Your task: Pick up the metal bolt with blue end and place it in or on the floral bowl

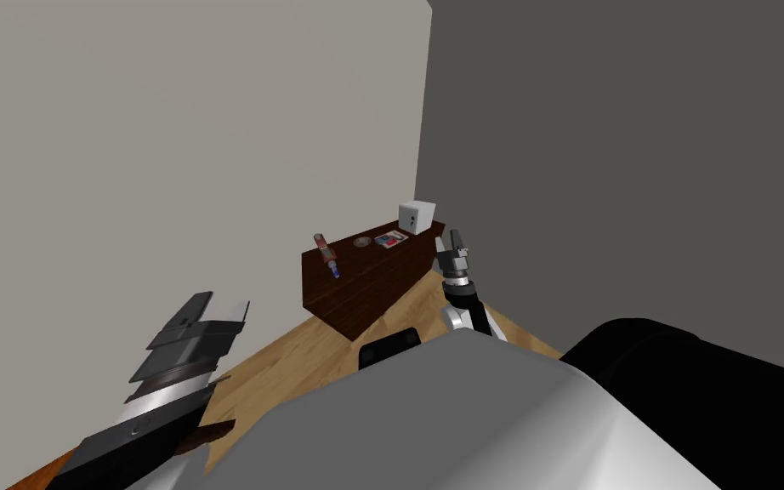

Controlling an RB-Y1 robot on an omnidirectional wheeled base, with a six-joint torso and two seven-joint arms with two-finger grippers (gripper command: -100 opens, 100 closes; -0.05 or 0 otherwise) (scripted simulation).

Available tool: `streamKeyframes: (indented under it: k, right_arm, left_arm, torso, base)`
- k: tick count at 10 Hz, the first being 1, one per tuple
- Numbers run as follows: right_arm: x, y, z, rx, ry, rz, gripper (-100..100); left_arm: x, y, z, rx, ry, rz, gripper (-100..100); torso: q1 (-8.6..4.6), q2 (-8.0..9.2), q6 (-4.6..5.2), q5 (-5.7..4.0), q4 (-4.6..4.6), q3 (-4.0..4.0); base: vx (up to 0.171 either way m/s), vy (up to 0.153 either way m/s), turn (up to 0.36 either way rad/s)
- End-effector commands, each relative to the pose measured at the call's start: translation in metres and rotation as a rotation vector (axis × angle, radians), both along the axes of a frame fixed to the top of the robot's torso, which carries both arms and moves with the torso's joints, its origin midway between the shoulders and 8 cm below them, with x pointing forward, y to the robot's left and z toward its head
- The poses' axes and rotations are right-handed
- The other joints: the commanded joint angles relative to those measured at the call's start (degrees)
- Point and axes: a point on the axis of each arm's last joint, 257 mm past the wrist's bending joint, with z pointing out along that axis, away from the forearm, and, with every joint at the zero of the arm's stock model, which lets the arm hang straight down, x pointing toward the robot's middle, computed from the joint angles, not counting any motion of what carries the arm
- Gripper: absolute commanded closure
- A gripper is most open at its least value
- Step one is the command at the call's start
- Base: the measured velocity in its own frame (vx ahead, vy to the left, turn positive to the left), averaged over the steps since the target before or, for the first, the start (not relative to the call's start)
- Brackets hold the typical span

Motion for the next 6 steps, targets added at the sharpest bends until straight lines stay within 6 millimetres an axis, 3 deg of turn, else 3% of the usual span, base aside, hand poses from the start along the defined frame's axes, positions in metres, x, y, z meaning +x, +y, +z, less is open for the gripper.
streamKeyframes:
  k: [1, 6]
  right_arm:
    - [0.000, 0.000, 0.000, 0.000, 0.000, 0.000, 0]
    - [0.000, 0.000, 0.000, 0.000, 0.000, 0.000, 0]
  left_arm:
    - [-0.004, 0.014, -0.007, -0.001, 0.054, 0.006, -100]
    - [-0.011, 0.036, -0.017, 0.007, 0.152, 0.007, -100]
  torso:
    - [0.00, 0.00, 0.00, 0.00, 0.00, 0.00]
    - [-0.05, -0.10, 0.04, -0.02, -0.03, -0.06]
  base:
    - [-0.045, 0.058, -0.282]
    - [-0.031, 0.054, -0.222]
